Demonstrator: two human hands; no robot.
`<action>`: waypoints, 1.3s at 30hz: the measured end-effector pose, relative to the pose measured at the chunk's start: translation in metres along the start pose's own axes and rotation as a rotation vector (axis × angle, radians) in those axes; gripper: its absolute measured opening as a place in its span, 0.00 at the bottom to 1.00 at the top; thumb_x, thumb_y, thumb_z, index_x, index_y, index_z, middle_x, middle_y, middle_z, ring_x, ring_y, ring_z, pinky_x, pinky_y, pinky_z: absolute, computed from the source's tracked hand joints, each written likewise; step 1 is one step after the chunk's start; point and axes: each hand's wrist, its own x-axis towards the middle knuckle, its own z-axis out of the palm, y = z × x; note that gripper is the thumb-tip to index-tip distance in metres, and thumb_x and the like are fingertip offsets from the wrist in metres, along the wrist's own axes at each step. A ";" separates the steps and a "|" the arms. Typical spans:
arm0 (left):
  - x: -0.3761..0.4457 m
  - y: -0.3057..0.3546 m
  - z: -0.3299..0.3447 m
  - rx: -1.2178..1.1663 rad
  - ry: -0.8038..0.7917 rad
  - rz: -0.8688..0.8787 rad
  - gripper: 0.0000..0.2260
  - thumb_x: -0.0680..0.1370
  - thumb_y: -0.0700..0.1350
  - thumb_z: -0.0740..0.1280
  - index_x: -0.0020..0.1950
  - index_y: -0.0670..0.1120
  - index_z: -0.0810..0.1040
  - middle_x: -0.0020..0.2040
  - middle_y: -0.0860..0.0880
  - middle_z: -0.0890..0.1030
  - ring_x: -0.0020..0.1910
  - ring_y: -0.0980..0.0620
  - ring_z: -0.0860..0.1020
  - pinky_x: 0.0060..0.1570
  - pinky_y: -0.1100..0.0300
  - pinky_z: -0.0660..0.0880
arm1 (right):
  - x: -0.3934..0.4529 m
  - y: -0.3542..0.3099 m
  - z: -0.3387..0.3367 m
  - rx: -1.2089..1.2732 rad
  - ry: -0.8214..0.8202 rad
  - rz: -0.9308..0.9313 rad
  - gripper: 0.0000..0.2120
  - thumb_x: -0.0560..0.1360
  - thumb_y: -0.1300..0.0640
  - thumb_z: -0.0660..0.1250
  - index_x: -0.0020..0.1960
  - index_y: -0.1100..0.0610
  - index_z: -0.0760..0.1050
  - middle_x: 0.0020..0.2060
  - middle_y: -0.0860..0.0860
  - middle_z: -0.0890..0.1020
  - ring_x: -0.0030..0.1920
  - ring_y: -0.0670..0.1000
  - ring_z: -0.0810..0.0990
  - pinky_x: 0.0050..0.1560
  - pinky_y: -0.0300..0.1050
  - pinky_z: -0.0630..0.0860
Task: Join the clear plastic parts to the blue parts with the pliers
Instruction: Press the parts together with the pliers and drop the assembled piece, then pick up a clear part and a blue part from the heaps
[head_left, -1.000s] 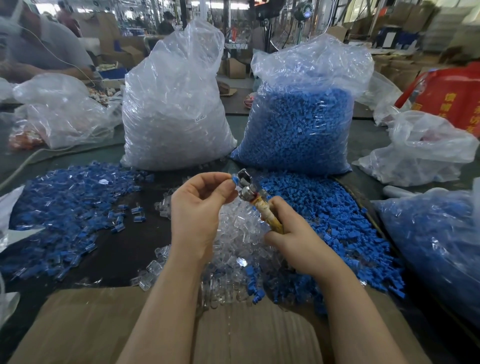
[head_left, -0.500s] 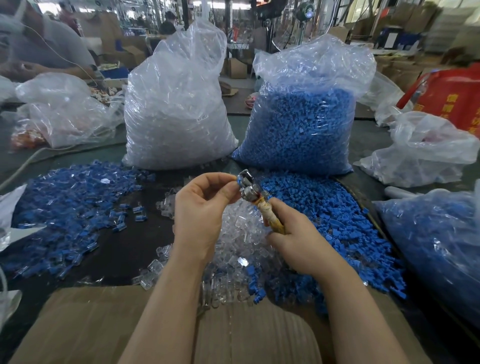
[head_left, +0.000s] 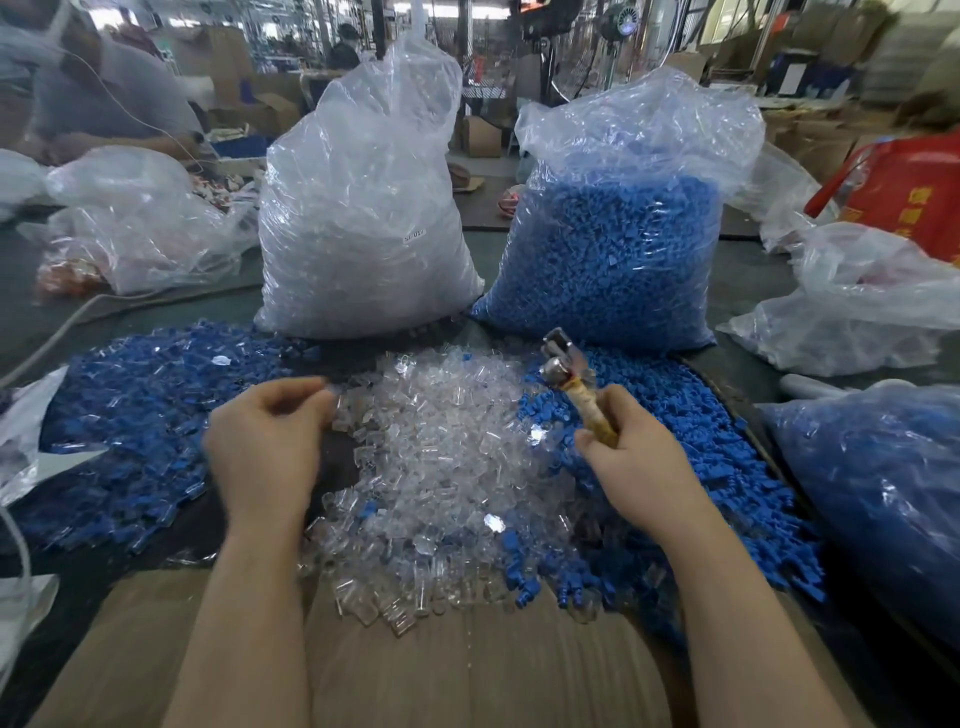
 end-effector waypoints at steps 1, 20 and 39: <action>0.003 -0.010 -0.007 0.172 0.087 -0.013 0.05 0.74 0.43 0.75 0.48 0.49 0.86 0.45 0.47 0.86 0.46 0.49 0.83 0.55 0.52 0.77 | 0.001 0.003 -0.001 -0.071 0.036 0.039 0.08 0.79 0.52 0.63 0.43 0.47 0.64 0.35 0.48 0.74 0.34 0.51 0.73 0.32 0.47 0.66; -0.008 -0.006 0.017 0.700 -0.376 -0.060 0.07 0.77 0.48 0.70 0.55 0.51 0.82 0.49 0.49 0.83 0.48 0.47 0.79 0.47 0.55 0.74 | -0.005 0.010 0.009 -0.567 0.097 0.239 0.07 0.77 0.54 0.64 0.48 0.54 0.67 0.42 0.51 0.72 0.36 0.54 0.73 0.33 0.44 0.66; -0.017 0.012 0.026 0.098 -0.460 -0.098 0.09 0.80 0.41 0.65 0.58 0.50 0.81 0.43 0.51 0.83 0.41 0.54 0.82 0.36 0.64 0.75 | 0.002 0.011 0.010 -0.563 0.033 0.275 0.06 0.76 0.54 0.66 0.46 0.54 0.70 0.35 0.50 0.73 0.31 0.49 0.71 0.27 0.42 0.63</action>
